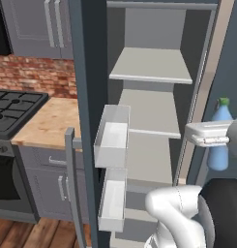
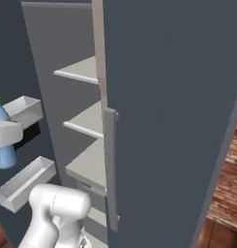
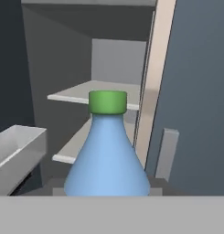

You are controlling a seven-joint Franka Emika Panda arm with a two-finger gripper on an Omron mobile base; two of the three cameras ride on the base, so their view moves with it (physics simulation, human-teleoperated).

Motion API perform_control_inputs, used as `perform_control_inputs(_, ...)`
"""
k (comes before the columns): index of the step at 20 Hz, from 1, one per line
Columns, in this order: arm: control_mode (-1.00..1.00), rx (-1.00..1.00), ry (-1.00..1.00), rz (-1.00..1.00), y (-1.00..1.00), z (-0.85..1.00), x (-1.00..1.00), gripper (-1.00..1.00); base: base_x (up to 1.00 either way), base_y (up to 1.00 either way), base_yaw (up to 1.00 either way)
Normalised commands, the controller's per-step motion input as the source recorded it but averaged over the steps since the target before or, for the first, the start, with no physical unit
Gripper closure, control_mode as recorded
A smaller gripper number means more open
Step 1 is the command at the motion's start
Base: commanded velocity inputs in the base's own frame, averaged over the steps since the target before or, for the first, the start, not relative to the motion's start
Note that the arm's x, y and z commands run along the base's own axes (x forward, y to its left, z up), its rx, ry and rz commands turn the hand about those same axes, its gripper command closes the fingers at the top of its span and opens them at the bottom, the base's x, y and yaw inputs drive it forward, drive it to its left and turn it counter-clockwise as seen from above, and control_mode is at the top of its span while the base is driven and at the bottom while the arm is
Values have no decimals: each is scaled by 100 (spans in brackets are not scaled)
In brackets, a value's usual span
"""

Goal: Take the bottled waters from the counter and place them in the freezer to freeze. Close the freezer door after placing the bottles.

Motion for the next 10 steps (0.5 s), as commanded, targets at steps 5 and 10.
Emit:
perform_control_inputs(5, -100, 0, -13, -18, 0, 51, 24, 100, 0, 0, 0)
perform_control_inputs(10, -100, 0, -13, 1, 10, 18, 0, 100, 0, 0, 0)
